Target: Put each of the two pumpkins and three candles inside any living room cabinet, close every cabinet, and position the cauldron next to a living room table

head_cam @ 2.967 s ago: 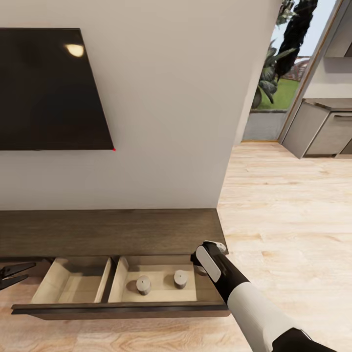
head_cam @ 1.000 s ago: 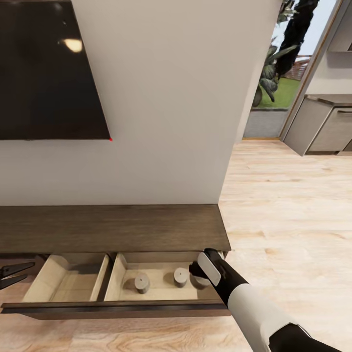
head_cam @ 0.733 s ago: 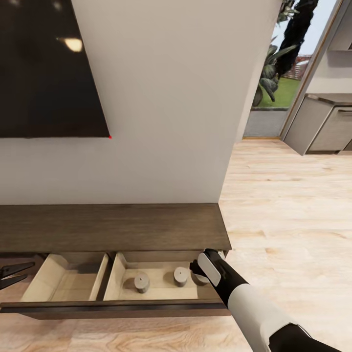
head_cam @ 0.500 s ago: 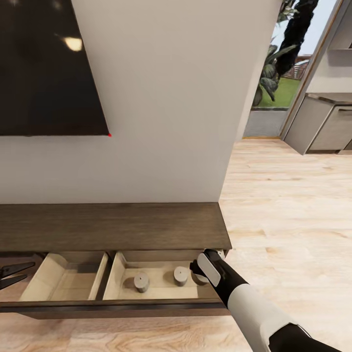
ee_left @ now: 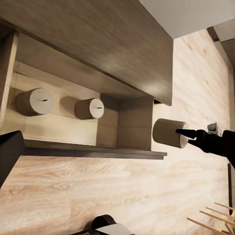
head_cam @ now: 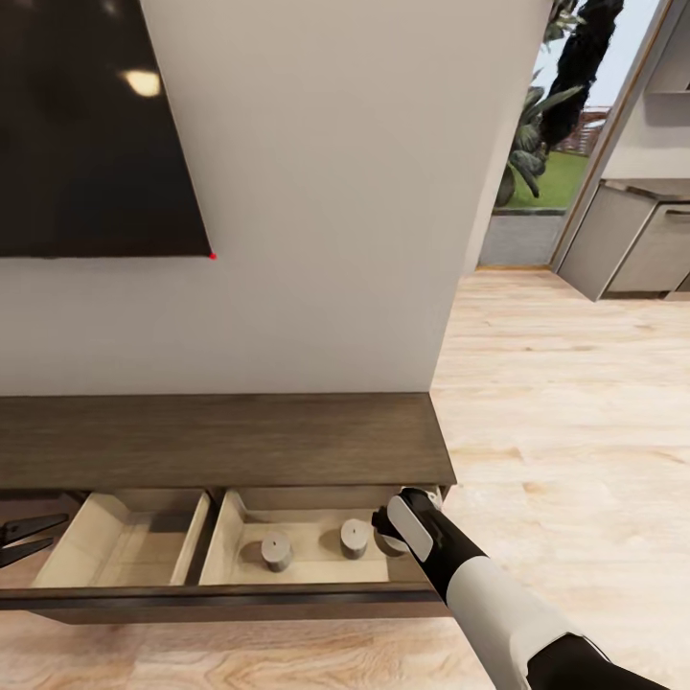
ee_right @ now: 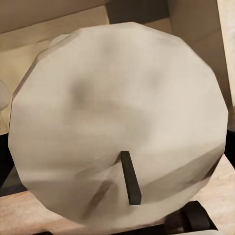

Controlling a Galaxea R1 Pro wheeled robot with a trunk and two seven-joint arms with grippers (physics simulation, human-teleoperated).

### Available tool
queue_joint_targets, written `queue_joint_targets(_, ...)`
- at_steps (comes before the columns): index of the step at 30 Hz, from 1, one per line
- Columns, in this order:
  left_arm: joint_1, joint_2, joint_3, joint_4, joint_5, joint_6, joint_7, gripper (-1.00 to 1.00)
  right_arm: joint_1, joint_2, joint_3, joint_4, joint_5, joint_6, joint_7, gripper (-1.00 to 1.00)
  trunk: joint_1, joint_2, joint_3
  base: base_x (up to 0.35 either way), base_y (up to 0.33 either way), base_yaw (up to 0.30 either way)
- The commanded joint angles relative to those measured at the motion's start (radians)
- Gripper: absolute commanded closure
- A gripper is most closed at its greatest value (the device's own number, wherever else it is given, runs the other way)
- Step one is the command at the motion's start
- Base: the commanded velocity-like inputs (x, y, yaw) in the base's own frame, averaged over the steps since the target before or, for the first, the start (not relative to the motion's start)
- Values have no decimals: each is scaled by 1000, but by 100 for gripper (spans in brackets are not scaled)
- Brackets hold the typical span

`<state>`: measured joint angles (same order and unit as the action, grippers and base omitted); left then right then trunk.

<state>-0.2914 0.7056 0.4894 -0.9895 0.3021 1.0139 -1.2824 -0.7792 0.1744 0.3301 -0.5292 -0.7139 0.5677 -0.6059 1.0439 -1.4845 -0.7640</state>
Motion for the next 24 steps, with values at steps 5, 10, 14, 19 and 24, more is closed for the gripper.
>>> queue_joint_targets(5,0,0,0,0,0,0,0,-100,0,0,1,0,-1,-3,1,100,19,-35,-16,0,0,0)
queue_joint_targets(10,0,0,0,0,0,0,0,-100,0,0,1,0,-1,-3,2,100,38,-70,-31,0,0,0)
queue_joint_targets(14,0,0,0,0,0,0,0,-100,0,0,1,0,-1,-3,2,100,54,-98,-44,0,0,0)
queue_joint_targets(19,0,0,0,0,0,0,-1,-100,0,0,1,0,0,-3,3,100,73,-133,-60,0,0,0)
queue_joint_targets(24,0,0,0,0,0,0,-2,-100,0,0,1,0,-1,-3,3,100,92,-168,-75,0,0,0)
